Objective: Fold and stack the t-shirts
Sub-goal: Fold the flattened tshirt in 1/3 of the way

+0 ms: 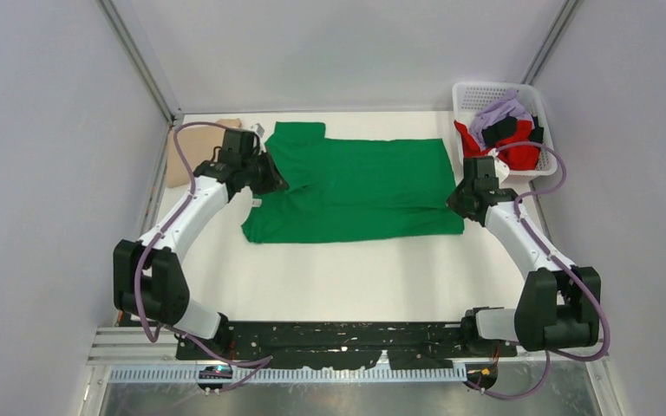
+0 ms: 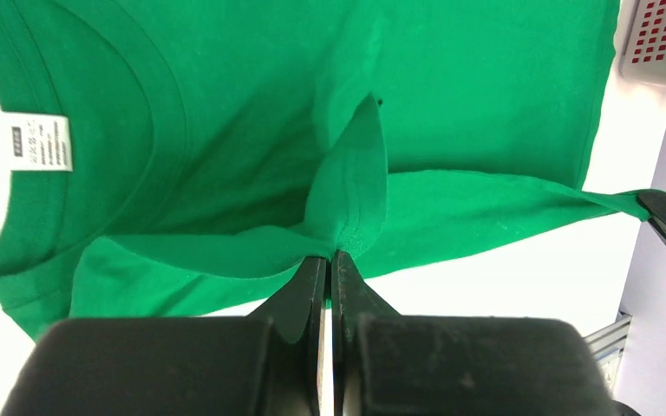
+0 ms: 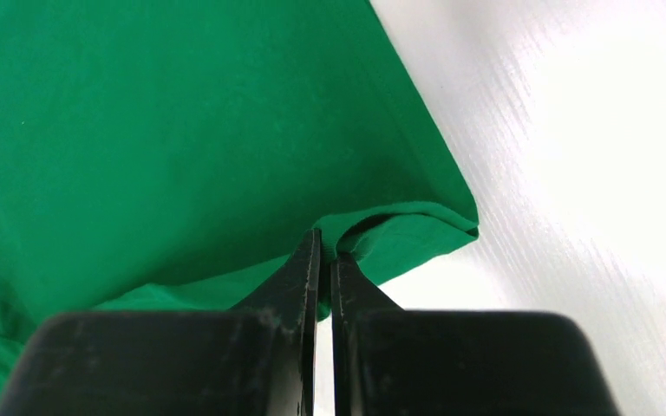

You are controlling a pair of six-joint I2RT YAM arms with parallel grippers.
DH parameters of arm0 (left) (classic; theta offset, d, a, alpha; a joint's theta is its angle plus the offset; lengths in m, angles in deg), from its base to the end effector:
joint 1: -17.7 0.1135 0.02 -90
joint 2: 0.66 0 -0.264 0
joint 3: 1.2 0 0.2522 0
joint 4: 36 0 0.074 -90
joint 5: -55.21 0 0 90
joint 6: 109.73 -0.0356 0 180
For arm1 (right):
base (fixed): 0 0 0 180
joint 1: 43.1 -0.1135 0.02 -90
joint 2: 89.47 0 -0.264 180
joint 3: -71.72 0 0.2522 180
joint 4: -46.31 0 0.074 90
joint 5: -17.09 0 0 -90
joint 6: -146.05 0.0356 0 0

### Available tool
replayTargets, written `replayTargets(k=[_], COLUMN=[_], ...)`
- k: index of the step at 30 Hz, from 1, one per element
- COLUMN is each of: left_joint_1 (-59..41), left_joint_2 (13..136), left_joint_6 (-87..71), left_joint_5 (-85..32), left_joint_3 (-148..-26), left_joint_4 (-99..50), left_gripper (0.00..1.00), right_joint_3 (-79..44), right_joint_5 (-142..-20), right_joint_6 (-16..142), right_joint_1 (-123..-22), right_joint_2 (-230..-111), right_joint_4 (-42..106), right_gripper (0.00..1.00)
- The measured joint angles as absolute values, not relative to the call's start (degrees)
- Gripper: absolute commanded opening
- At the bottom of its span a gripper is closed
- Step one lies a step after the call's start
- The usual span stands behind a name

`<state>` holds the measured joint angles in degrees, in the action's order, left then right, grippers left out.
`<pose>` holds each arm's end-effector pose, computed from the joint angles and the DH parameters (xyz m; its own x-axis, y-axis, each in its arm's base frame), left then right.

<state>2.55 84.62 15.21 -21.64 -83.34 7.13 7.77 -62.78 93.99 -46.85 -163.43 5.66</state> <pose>0.3118 -0.0928 0.2843 -0.8045 -0.3600 -0.4725 -0.0664 0.8450 -0.5307 0.2644 0.0111 0.2390 -0.5798 0.5685 -0.5836 0.5115 0.8115 0.2825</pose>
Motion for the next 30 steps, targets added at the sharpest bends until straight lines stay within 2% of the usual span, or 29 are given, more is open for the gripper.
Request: replayTargets(k=[9,14,16,17,18,19,20,21,22,23,26,30], left_joint_1=[4.8,5.4,5.5,5.5,5.5,5.6,5.7,5.8,5.9,6.1,6.9,7.3], left_joint_2=[88.2,95.2,98.9,101.4,103.7,106.6,109.3,111.9,114.5,116.4,120.4,118.9], left_joint_6=[11.5,9.7,9.2,8.9,8.7,8.5,8.2,8.0,7.8,8.2,9.0,9.9], left_joint_5=[-21.8,-22.4,-23.2,-23.8,-24.3,-25.0,-25.9,-26.9,-28.0,-28.8,-29.8,-28.1], left_joint_3=[-87.7,-93.2,-96.1,-98.3,-100.5,-103.3,-106.2,-109.3,-112.6,-115.3,-122.3,-121.9], left_joint_4=[6.6,6.6,6.8,7.2,7.4,8.0,8.6,9.7,11.1,12.3,15.1,15.8], left_gripper=[0.00,0.00,0.00,0.01,0.16,0.38,0.65,0.94,0.99,0.99,1.00,1.00], right_joint_3=[6.6,5.4,4.6,3.9,3.2,2.5,1.5,0.3,-0.5,-1.4,-3.1,-2.8], right_joint_5=[-62.9,-63.7,-64.0,-64.1,-64.1,-64.0,-63.8,-63.4,-63.0,-62.4,-60.7,-60.1], right_joint_6=[92.8,92.3,92.3,92.3,92.3,92.4,92.3,92.1,92.4,92.5,92.1,91.3], right_joint_1=[-45.3,-45.1,-45.1,-45.1,-45.1,-45.1,-45.1,-45.1,-45.1,-45.1,-45.1,-45.7], right_joint_2=[-167.2,-171.4,-173.5,-174.9,-176.2,-177.7,-179.2,-181.0,-182.0,-183.0,-183.6,-181.3], right_joint_4=[8.0,10.0,10.9,11.2,11.6,11.8,12.0,11.9,11.9,11.6,11.3,11.2], right_gripper=[0.11,0.14,0.23,0.32,0.40,0.51,0.56,0.70,0.90,0.96,0.96,0.95])
